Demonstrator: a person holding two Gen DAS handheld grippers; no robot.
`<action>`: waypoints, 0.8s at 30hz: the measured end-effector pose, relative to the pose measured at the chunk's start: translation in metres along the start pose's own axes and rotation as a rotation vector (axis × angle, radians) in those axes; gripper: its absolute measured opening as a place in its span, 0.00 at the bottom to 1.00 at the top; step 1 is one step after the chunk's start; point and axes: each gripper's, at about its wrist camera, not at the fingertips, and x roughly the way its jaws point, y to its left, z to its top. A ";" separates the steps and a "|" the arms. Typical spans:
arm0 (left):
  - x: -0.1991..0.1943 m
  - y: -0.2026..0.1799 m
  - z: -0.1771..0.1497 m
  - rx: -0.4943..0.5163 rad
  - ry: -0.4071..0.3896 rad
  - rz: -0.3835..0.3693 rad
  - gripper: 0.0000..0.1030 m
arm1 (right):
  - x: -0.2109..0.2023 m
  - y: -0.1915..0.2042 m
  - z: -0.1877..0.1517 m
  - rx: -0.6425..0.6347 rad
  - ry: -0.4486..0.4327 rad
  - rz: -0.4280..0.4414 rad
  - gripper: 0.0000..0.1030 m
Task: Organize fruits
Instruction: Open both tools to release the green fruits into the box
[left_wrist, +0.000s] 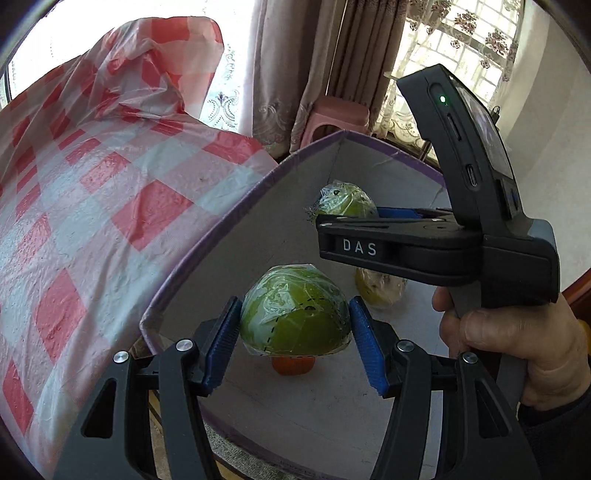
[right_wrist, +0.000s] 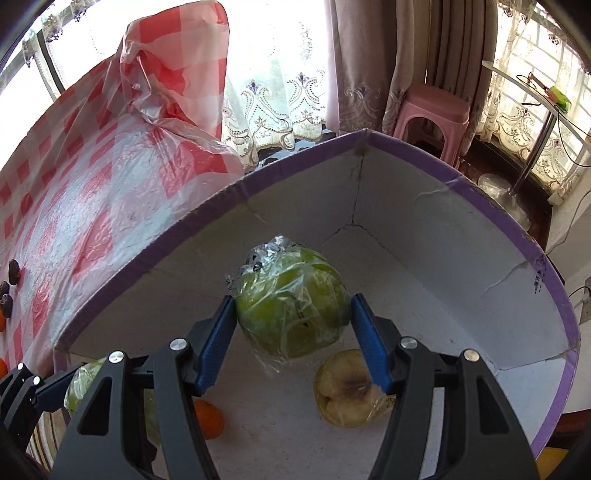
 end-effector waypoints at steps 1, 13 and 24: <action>0.006 -0.002 0.000 0.008 0.024 -0.005 0.56 | 0.003 0.000 0.001 -0.001 0.008 -0.014 0.62; 0.046 -0.022 0.005 0.136 0.125 0.158 0.56 | 0.044 0.001 -0.006 -0.017 0.103 -0.083 0.62; 0.068 -0.021 0.004 0.148 0.200 0.189 0.57 | 0.059 0.007 -0.005 -0.019 0.136 -0.101 0.62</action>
